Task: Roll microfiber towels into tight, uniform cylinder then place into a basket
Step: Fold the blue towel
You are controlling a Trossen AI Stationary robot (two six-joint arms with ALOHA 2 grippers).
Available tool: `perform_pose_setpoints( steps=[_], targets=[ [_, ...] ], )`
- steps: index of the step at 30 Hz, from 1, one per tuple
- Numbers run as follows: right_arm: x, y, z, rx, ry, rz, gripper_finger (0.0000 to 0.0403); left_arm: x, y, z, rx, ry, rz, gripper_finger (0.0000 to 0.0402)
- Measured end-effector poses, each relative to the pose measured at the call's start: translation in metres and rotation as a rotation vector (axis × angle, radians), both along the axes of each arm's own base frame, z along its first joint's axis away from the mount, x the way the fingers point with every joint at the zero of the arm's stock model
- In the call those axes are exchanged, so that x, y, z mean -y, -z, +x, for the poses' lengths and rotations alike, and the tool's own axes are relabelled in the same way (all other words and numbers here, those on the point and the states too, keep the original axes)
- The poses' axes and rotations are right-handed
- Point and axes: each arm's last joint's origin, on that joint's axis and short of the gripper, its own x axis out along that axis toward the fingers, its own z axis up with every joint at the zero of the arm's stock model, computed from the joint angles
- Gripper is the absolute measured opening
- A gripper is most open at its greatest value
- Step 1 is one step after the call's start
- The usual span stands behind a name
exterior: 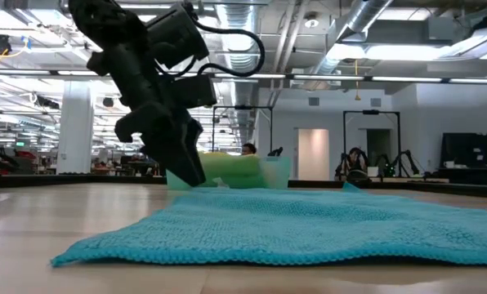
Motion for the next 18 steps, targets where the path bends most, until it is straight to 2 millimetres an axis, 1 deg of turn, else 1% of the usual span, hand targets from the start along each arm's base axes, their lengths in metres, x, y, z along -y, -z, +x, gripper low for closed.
perform_pose_setpoints(
  steps=[9, 15, 18],
  targets=[
    [0.000, 0.000, 0.000, -0.002, 0.001, 0.002, 0.0118, 0.006, -0.001, 0.000, 0.008, 0.021, 0.000, 0.0179],
    [0.000, 0.001, 0.000, -0.026, 0.008, 0.029, 0.0118, 0.014, -0.002, 0.000, 0.009, 0.068, -0.031, 0.0179],
    [-0.001, 0.002, 0.000, -0.060, 0.002, 0.034, 0.0118, 0.020, -0.010, 0.005, 0.003, 0.086, -0.037, 0.0179]
  ],
)
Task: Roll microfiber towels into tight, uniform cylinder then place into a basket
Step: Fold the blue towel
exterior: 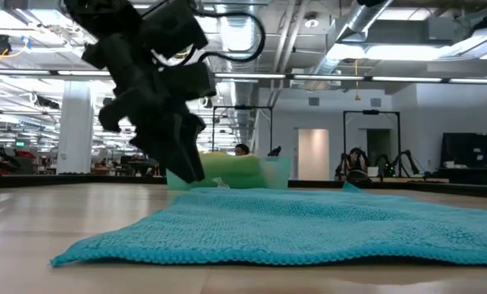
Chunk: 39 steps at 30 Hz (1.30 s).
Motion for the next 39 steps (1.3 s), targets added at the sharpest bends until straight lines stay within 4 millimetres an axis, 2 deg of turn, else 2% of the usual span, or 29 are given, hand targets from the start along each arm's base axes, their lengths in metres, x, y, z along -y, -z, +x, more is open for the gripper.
perform_pose_setpoints(
  steps=[6, 12, 18, 21, 25, 31, 39],
  targets=[
    [-0.004, 0.002, 0.004, -0.046, -0.033, 0.033, 0.0118, 0.023, -0.020, 0.007, -0.043, 0.036, -0.017, 0.0179],
    [-0.021, 0.013, 0.004, -0.230, -0.112, 0.182, 0.0118, 0.065, -0.025, -0.001, -0.043, 0.141, -0.033, 0.0179],
    [-0.049, 0.029, -0.012, -0.345, -0.209, 0.181, 0.0118, 0.112, -0.026, -0.018, -0.011, 0.220, 0.030, 0.0179],
    [-0.060, 0.035, -0.022, -0.337, -0.221, 0.187, 0.0118, 0.128, -0.028, -0.025, 0.026, 0.212, 0.068, 0.0179],
    [-0.072, 0.036, -0.034, -0.288, -0.234, 0.226, 0.0118, 0.147, -0.041, -0.028, 0.048, 0.217, 0.046, 0.0179],
    [-0.088, 0.037, -0.042, -0.230, -0.295, 0.291, 0.0118, 0.167, -0.055, -0.032, 0.090, 0.274, 0.028, 0.0179],
    [-0.099, 0.037, -0.043, -0.179, -0.334, 0.353, 0.0118, 0.172, -0.059, -0.029, 0.142, 0.271, -0.005, 0.0179]
  ],
)
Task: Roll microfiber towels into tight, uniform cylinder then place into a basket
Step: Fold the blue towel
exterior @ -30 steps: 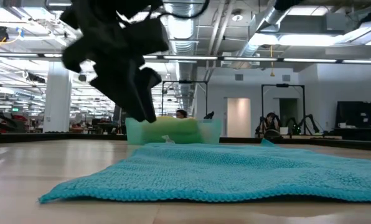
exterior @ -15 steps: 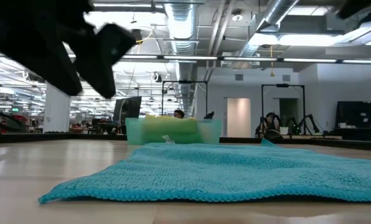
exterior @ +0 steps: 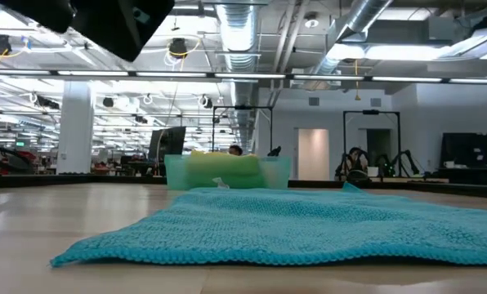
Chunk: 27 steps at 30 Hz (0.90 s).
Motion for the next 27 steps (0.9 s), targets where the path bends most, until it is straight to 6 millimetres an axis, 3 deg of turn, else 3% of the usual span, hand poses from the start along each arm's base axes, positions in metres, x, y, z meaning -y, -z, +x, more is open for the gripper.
perform_pose_setpoints(
  steps=[10, 15, 27],
  targets=[
    [-0.0038, 0.0041, 0.0020, -0.173, 0.001, 0.169, 0.0118, 0.0002, -0.0013, 0.0020, 0.002, 0.019, -0.035, 0.0179],
    [-0.0079, 0.0039, 0.0056, -0.167, 0.000, 0.240, 0.0127, 0.0003, -0.0013, 0.0019, 0.002, 0.021, -0.035, 0.0179],
    [-0.0089, 0.0034, 0.0089, -0.179, -0.078, 0.210, 0.0223, -0.0071, -0.0012, 0.0064, 0.019, -0.037, -0.005, 0.0179]
  ],
)
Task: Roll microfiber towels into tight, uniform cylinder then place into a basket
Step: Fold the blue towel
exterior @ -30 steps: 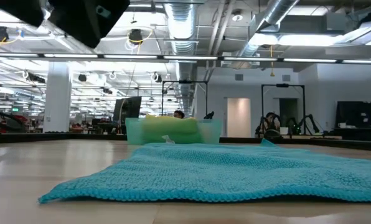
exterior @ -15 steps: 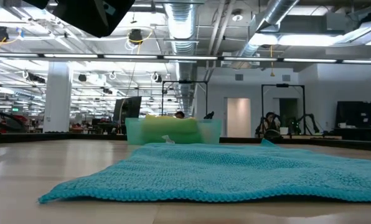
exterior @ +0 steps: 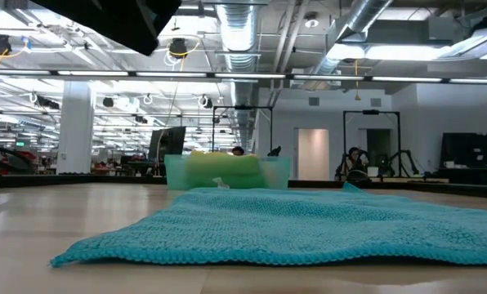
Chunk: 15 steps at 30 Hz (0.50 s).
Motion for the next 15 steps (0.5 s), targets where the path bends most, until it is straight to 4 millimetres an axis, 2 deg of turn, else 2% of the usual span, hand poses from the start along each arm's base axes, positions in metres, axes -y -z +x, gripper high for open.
perform_pose_setpoints(
  steps=[8, 15],
  targets=[
    [0.002, 0.001, -0.002, -0.008, -0.003, -0.043, 0.0225, -0.004, 0.001, 0.002, -0.037, -0.010, -0.058, 0.0179],
    [-0.009, 0.036, 0.004, -0.070, -0.036, -0.177, 0.0212, 0.002, 0.002, 0.004, 0.001, -0.025, -0.066, 0.0179]
  ],
)
